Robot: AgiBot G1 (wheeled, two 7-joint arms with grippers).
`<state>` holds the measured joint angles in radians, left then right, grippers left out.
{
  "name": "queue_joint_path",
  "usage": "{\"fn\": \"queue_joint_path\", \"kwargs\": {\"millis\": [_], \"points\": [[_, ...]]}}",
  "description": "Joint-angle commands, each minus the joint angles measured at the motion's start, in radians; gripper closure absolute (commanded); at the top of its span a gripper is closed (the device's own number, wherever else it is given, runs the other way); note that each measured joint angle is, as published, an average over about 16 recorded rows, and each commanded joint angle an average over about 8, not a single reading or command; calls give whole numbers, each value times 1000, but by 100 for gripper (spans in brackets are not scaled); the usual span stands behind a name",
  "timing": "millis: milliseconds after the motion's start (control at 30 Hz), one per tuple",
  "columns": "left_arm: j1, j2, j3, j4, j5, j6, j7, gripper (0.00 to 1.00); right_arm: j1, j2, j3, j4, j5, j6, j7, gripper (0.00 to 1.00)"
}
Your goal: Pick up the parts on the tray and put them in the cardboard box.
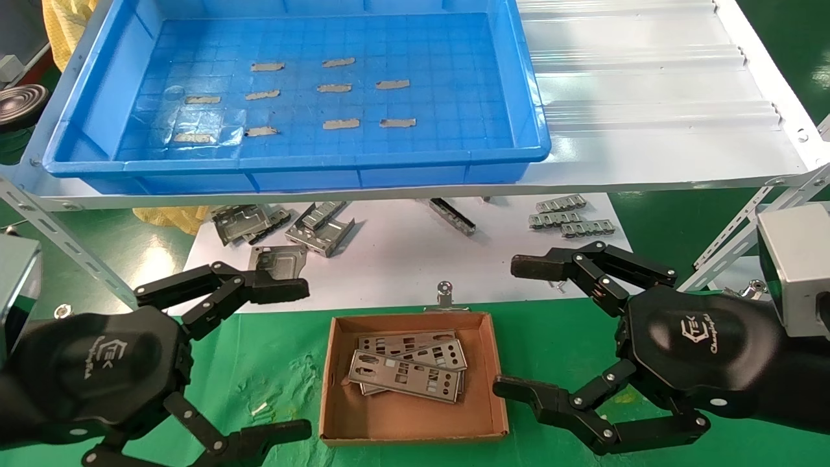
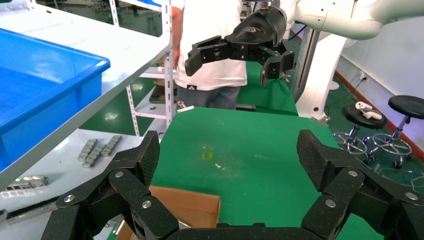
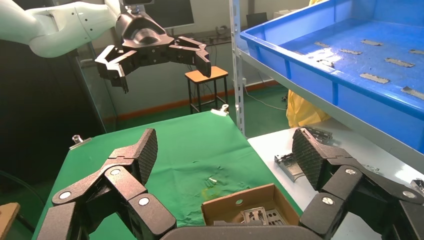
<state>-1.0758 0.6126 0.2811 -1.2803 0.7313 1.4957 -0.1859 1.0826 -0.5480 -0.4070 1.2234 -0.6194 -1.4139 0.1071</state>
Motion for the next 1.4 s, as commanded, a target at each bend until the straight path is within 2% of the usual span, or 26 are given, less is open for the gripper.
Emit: {"fn": "queue_joint_path", "kwargs": {"millis": [33,1400], "points": [[0,0,0,0,0,0,0,0,0,0,0,0,0,0,0,0],[0,0,0,0,0,0,0,0,0,0,0,0,0,0,0,0]]}}
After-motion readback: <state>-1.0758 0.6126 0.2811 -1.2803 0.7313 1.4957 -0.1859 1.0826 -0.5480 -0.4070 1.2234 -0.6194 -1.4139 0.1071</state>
